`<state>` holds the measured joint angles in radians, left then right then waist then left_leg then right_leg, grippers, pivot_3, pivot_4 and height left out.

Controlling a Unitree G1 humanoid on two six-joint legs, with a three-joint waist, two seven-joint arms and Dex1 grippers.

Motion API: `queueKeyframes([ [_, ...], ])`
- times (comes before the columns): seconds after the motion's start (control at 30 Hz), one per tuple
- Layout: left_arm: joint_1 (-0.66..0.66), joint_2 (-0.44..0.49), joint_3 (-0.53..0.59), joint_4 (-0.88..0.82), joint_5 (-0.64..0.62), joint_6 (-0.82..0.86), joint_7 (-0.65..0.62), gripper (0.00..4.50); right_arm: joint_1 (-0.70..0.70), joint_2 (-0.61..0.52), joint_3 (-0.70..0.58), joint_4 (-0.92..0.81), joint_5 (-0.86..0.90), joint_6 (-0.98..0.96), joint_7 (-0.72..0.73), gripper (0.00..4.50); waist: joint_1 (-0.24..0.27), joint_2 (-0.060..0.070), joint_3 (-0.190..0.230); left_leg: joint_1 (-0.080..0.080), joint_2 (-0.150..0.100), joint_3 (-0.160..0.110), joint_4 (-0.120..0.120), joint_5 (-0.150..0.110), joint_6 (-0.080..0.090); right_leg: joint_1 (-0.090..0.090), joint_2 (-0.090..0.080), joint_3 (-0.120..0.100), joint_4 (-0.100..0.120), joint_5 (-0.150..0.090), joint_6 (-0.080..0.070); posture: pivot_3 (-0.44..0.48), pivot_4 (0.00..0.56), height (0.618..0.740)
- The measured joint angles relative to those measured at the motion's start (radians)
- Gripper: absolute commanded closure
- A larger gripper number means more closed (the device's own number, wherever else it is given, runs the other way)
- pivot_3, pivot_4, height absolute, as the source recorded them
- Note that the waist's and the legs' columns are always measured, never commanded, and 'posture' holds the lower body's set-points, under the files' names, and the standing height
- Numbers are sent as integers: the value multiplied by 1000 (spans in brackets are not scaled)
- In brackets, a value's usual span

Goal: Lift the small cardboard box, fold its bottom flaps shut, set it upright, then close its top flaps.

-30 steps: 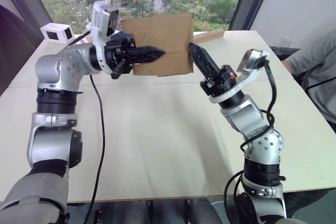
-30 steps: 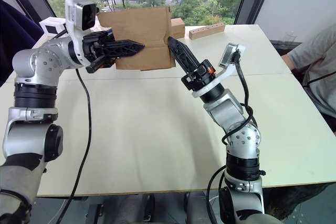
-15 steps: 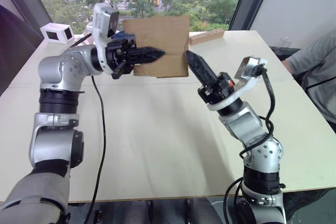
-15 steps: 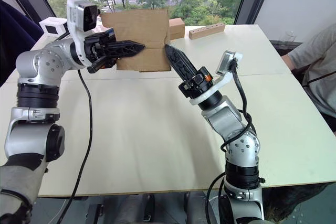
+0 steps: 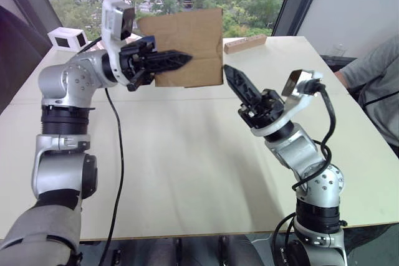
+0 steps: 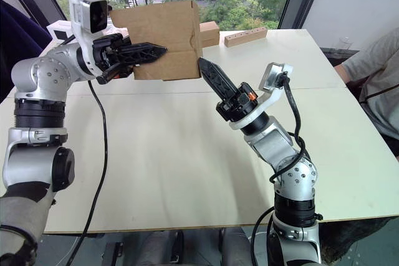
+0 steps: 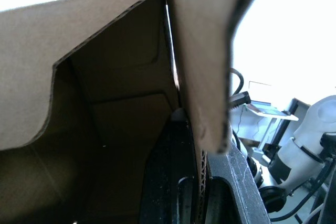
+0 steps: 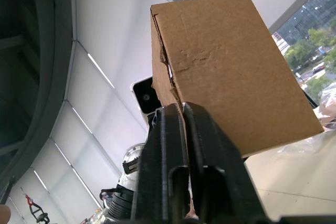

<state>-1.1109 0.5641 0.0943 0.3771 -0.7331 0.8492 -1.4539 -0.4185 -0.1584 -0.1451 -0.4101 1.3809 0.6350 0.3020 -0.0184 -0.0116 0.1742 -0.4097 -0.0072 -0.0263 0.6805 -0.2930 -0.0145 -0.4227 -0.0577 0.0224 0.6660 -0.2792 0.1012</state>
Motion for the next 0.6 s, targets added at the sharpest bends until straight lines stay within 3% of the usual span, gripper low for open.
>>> queueKeyframes([
  [0.37,0,0,0,-1,-1,17,-6,4500,-2,-139,-79,-17,45,3,-11,4475,1,0,0,0,0,0,0,0,0,0,0,0,0,0,0,0,150,740],
  [0.6,0,-7,-3,-2,0,16,-8,4500,-70,-137,-63,14,-10,-13,-10,4475,0,0,0,0,0,0,0,0,0,0,1,0,0,0,0,0,150,740],
])
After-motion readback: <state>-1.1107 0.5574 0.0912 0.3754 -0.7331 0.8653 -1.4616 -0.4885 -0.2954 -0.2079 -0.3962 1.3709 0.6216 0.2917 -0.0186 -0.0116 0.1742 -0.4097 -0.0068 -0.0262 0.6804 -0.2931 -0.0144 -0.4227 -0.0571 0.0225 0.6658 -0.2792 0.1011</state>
